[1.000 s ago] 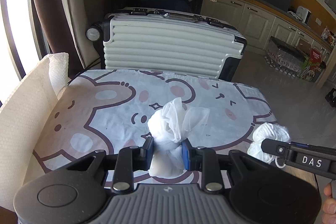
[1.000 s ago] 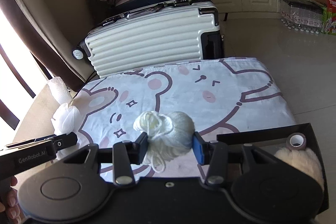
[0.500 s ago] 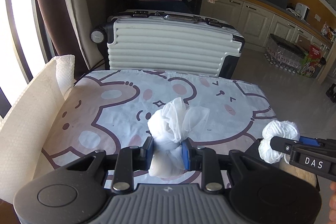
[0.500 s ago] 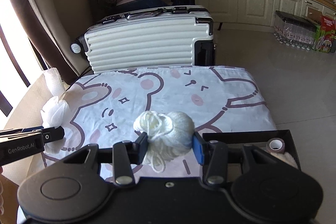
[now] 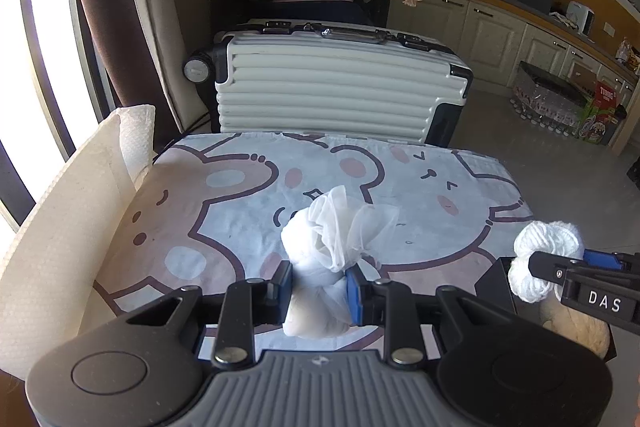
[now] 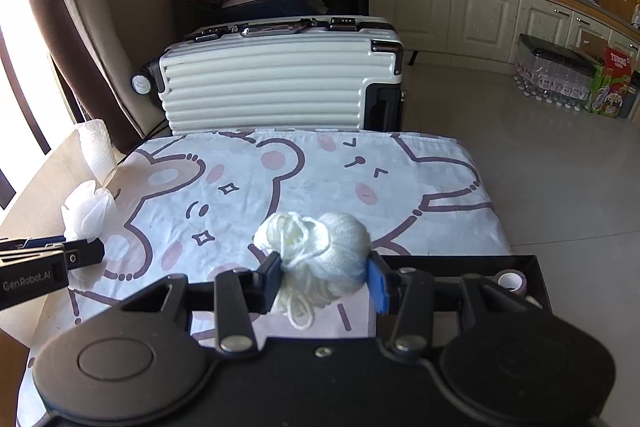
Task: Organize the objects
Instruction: 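Lift and carry both tissue knots toward the black box with both tools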
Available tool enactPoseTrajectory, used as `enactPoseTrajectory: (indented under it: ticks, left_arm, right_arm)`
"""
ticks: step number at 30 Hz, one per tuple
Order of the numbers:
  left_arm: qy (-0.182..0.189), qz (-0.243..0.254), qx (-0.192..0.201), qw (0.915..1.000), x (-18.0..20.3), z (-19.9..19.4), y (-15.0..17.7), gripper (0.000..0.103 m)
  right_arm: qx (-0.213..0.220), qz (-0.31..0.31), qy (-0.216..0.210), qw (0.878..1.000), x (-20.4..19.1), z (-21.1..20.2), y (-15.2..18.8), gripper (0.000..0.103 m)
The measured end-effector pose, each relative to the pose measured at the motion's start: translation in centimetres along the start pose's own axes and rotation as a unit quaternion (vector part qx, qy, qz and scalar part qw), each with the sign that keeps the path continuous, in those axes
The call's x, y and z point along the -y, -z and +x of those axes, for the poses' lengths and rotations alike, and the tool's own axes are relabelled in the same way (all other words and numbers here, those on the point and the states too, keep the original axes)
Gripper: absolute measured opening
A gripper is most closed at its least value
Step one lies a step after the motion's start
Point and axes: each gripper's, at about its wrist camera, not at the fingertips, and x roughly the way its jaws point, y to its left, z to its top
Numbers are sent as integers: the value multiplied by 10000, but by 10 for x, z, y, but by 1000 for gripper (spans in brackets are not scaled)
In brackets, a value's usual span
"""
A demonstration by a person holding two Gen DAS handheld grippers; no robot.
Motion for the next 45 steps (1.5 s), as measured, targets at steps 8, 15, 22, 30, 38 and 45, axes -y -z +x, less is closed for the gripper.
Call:
enactPoseTrajectory:
  ticks: [8, 15, 22, 30, 38, 45]
  left_arm:
    - [134, -15, -27, 9999, 12, 1, 1, 30]
    - [341, 65, -106, 9993, 39, 8, 4, 30]
    - [636, 123, -200, 9977, 71, 17, 9, 30]
    - [968, 228, -277, 9947, 106, 23, 12, 30]
    - [1247, 204, -405, 9912, 128, 29, 16, 30]
    - [1574, -220, -610, 9854, 133, 43, 20, 30]
  right_arm:
    - [28, 87, 54, 9999, 15, -5, 0, 46]
    - [15, 229, 208, 9995, 44, -11, 4, 46]
    - [-28, 381, 424, 9984, 78, -18, 11, 46]
    - [-75, 605, 655, 9960, 115, -25, 21, 46]
    - [-137, 762, 729, 9943, 138, -24, 28, 46]
    - [-246, 894, 596, 9939, 144, -15, 32, 46]
